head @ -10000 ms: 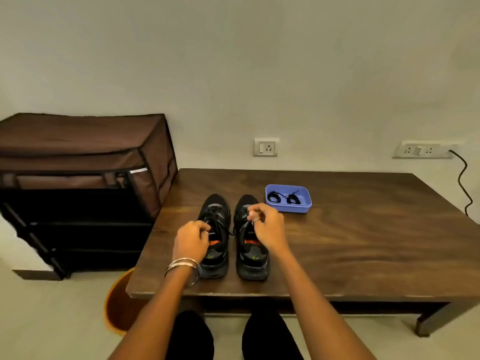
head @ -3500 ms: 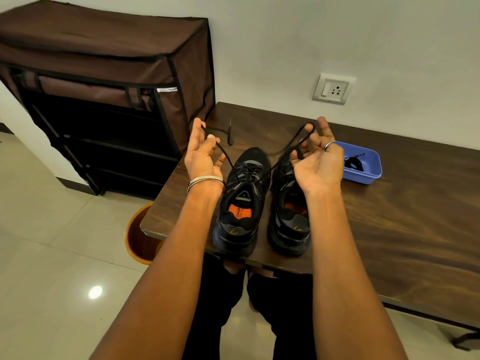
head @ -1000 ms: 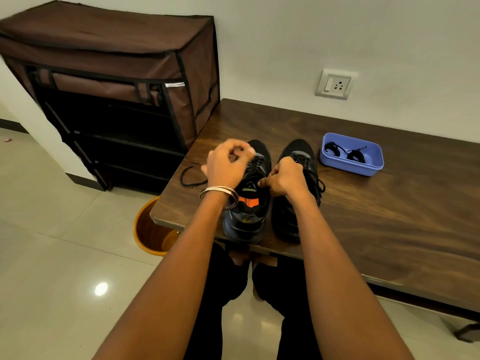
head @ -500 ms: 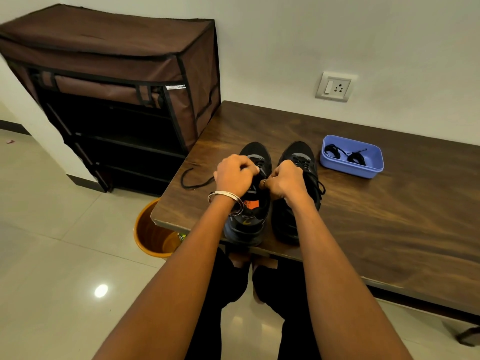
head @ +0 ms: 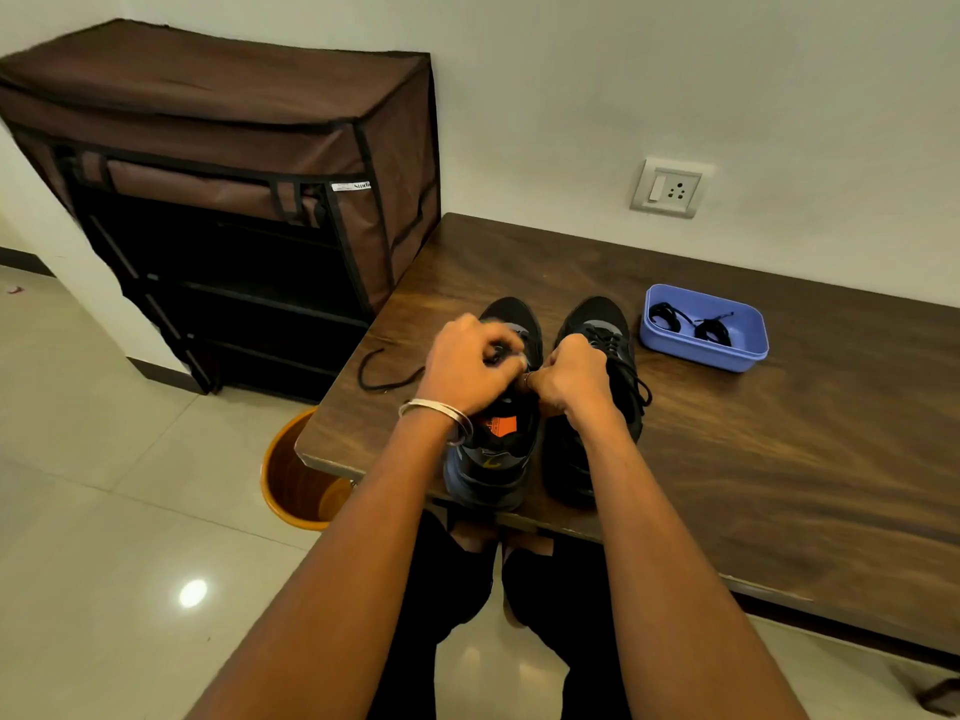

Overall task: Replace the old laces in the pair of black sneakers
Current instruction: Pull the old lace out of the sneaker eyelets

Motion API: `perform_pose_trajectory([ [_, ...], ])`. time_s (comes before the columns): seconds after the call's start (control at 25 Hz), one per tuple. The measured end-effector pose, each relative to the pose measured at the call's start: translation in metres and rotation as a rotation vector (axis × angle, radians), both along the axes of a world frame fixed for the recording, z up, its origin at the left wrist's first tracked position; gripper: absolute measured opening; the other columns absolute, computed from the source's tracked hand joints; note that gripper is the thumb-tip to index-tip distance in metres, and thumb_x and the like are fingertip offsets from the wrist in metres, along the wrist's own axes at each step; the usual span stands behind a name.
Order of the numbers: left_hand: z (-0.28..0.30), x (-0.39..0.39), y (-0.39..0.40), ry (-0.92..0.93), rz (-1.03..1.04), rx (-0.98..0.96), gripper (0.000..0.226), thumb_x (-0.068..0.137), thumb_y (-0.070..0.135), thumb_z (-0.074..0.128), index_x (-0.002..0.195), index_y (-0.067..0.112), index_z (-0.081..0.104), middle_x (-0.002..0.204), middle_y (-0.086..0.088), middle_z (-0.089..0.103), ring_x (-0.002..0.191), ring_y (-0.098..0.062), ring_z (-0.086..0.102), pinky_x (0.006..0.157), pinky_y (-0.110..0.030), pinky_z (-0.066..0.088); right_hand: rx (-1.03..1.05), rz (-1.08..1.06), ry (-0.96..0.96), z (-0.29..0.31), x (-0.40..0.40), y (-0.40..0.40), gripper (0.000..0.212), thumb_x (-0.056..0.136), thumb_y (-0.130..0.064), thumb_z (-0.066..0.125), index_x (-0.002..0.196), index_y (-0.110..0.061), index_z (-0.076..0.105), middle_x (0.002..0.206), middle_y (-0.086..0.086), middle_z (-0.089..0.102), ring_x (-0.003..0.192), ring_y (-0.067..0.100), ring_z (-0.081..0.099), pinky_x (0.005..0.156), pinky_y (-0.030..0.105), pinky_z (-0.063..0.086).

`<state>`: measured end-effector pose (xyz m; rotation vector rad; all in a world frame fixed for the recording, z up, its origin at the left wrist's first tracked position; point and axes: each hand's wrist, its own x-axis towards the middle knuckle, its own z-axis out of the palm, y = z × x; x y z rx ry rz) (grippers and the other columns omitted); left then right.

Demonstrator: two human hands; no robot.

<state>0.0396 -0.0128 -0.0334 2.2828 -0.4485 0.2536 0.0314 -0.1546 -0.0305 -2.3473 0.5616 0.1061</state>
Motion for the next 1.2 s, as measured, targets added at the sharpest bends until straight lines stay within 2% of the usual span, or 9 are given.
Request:
perform_pose_trajectory([
  [0.2,0.002,0.004,-0.001,0.043,-0.092,0.329,0.031,0.089,0.025,0.065,0.120,0.026,0.066,0.113,-0.007,0.052,0.112,-0.025,0.042,0.095,-0.031,0.039,-0.043,0.004,0.009,0.003,0.001,0.000,0.041,0.074,-0.027,0.082,0.103,-0.005,0.063,0.105,0.017,0.064,0.097,0.035,0.063,0.080,0.042,0.057],
  [0.48,-0.002,-0.002,-0.009,-0.244,-0.016,0.541,0.025,0.094,0.026,0.057,0.113,0.018,0.071,0.107,-0.003,0.065,0.107,-0.021,0.049,0.076,-0.030,0.046,0.009,-0.007,0.033,0.003,-0.001,0.003,0.038,0.071,-0.024,0.083,0.097,-0.005,0.062,0.100,0.017,0.065,0.087,0.036,0.066,0.076,0.047,0.060],
  [0.56,-0.003,-0.003,-0.009,-0.129,0.056,0.343,0.017,0.092,0.026,0.060,0.099,0.019,0.074,0.098,-0.001,0.068,0.098,-0.020,0.057,0.074,-0.033,0.050,0.002,0.005,0.029,0.004,-0.003,0.004,0.039,0.072,-0.026,0.084,0.098,-0.004,0.064,0.099,0.017,0.066,0.090,0.035,0.066,0.078,0.045,0.059],
  [0.68,-0.008,0.002,-0.003,0.135,0.266,-0.264,0.014,0.085,0.016,0.064,0.073,0.023,0.068,0.080,0.007,0.072,0.082,-0.014,0.067,0.079,-0.032,0.053,0.000,0.017,0.036,0.005,-0.004,0.005,0.040,0.074,-0.027,0.085,0.100,-0.003,0.065,0.098,0.017,0.067,0.092,0.033,0.067,0.081,0.044,0.059],
  [0.8,-0.004,0.002,-0.012,0.463,0.226,-0.857,0.021,0.093,0.009,0.053,0.075,0.016,0.060,0.078,-0.002,0.074,0.078,-0.012,0.071,0.072,-0.026,0.056,0.043,0.024,0.054,0.004,-0.005,0.008,0.041,0.074,-0.027,0.085,0.099,-0.003,0.064,0.098,0.017,0.066,0.089,0.035,0.068,0.077,0.046,0.060],
  [0.92,0.003,0.002,-0.019,0.633,0.323,-1.192,0.027,0.099,0.004,0.039,0.077,0.015,0.049,0.058,0.001,0.057,0.047,-0.009,0.054,0.042,-0.017,0.039,0.012,0.044,0.053,0.005,-0.004,0.009,0.040,0.075,-0.024,0.084,0.100,-0.001,0.063,0.099,0.018,0.065,0.088,0.037,0.068,0.076,0.047,0.061],
  [1.04,-0.002,0.015,-0.004,0.723,0.471,-1.426,0.030,0.101,0.012,0.036,0.071,0.019,0.040,0.047,0.008,0.039,0.036,-0.006,0.030,0.043,-0.021,0.023,0.034,0.046,0.065,0.007,-0.005,0.005,0.032,0.078,-0.020,0.083,0.094,0.001,0.065,0.095,0.019,0.066,0.077,0.035,0.070,0.067,0.045,0.062],
  [1.12,0.001,0.015,0.002,0.694,0.502,-1.285,0.027,0.098,0.020,0.046,0.072,0.018,0.049,0.053,0.007,0.047,0.042,-0.009,0.038,0.047,-0.023,0.031,-0.014,0.106,0.083,0.009,-0.006,0.006,0.034,0.078,-0.023,0.084,0.093,0.000,0.065,0.095,0.017,0.067,0.080,0.034,0.070,0.072,0.045,0.062],
  [1.2,0.000,0.013,0.002,0.539,0.520,-0.676,0.021,0.091,0.032,0.057,0.079,0.020,0.067,0.074,0.003,0.065,0.073,-0.017,0.057,0.075,-0.034,0.047,-0.138,0.192,0.067,0.012,-0.008,0.010,0.033,0.080,-0.025,0.082,0.093,-0.002,0.061,0.098,0.016,0.065,0.089,0.035,0.067,0.079,0.043,0.058],
])
